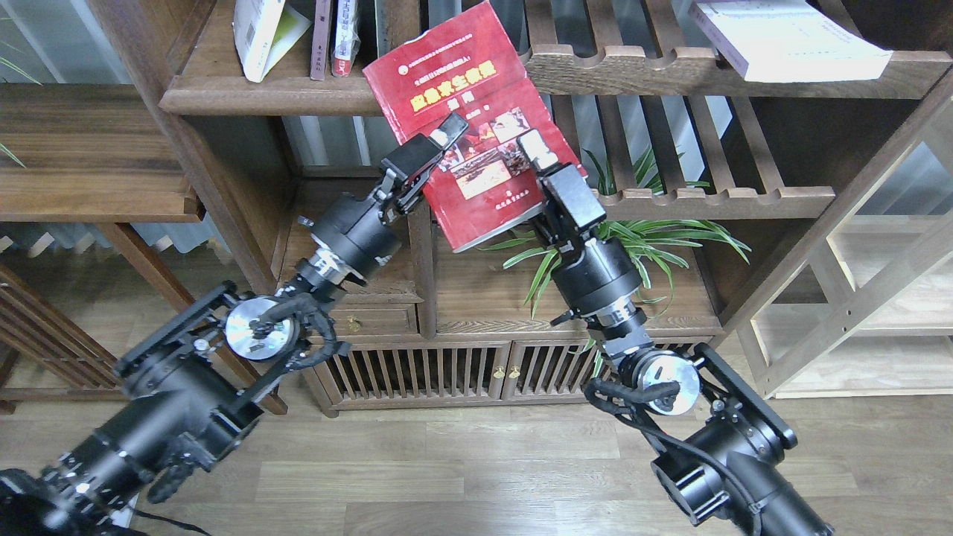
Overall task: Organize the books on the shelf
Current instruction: 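Carry the red book away from the shelf with the left gripper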
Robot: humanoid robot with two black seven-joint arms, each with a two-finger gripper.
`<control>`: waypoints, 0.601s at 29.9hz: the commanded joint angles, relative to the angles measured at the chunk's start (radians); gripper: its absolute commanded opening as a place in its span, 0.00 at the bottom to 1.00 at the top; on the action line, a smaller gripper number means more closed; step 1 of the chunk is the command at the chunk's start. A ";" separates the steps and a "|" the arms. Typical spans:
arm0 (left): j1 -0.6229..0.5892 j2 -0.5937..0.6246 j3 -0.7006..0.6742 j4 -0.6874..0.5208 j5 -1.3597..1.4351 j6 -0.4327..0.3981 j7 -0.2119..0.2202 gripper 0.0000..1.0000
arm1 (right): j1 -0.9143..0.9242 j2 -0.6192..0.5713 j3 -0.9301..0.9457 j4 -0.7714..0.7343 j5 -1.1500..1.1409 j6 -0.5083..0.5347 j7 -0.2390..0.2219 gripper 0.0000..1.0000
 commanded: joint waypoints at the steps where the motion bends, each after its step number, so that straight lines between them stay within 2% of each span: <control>1: -0.002 0.071 -0.019 -0.039 0.057 0.000 0.000 0.00 | 0.003 0.000 0.025 -0.001 0.000 0.000 0.000 0.71; 9: 0.000 0.264 -0.096 -0.190 0.149 0.000 -0.002 0.00 | 0.026 0.000 0.043 -0.015 0.002 0.000 0.001 0.75; 18: 0.038 0.405 -0.243 -0.373 0.231 0.000 -0.002 0.00 | 0.056 0.000 0.040 -0.032 0.002 0.000 0.001 0.78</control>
